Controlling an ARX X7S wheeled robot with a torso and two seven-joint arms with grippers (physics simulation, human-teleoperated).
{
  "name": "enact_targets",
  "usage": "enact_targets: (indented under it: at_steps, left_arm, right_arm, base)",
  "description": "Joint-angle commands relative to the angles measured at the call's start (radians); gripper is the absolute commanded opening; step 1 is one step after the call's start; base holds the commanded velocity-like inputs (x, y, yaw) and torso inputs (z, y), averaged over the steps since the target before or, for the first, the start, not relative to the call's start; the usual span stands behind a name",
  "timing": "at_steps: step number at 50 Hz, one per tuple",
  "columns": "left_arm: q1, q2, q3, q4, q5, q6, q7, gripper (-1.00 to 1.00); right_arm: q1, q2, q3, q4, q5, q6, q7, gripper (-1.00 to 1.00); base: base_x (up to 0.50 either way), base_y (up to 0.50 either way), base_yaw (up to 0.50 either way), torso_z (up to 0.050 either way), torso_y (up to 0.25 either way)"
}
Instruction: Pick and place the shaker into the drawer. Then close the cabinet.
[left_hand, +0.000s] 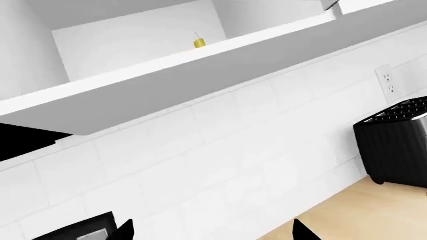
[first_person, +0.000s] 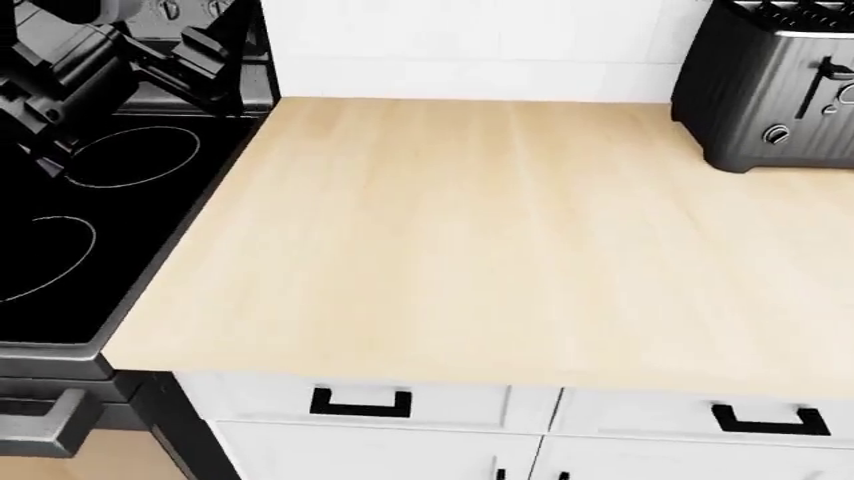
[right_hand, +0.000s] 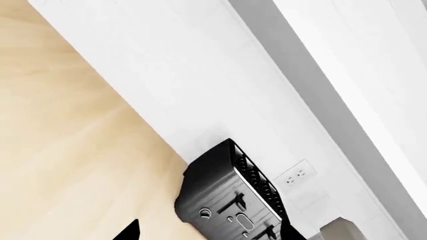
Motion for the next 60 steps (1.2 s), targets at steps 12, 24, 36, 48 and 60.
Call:
enact_targets:
  at_steps: [12, 24, 36, 48, 60]
  left_arm:
    - [0.028, -0.013, -0.002, 0.019, -0.009, 0.002, -0.003, 1.0]
    - [0.032, -0.013, -0.001, 0.026, -0.011, -0.002, -0.003, 1.0]
    - [0.036, -0.014, -0.002, 0.028, -0.012, -0.001, -0.001, 1.0]
    - [0.038, -0.016, -0.003, 0.034, -0.014, -0.003, -0.001, 1.0]
    - [0.04, -0.015, -0.002, 0.036, -0.014, -0.005, -0.001, 1.0]
  right_arm:
    - [-0.016, 0.004, -0.007, 0.012, 0.02, -0.042, 0.062, 1.0]
    - [-0.027, 0.016, -0.014, 0.009, 0.029, -0.052, 0.064, 1.0]
    - [-0.027, 0.015, -0.017, 0.004, 0.029, -0.06, 0.058, 1.0]
    - [-0.028, 0.02, -0.01, 0.001, 0.044, -0.07, 0.067, 1.0]
    - [-0.028, 0.024, -0.01, -0.003, 0.045, -0.074, 0.065, 1.0]
  base:
    - [0.1, 0.08, 0.0, 0.0, 0.001]
    - [0.34, -0.02, 0.0, 0.0, 0.0]
    - [0.5, -0.02, 0.0, 0.0, 0.001]
    - [0.33, 0.0, 0.0, 0.0, 0.003]
    - [0.0, 0.0, 0.0, 0.0, 0.0]
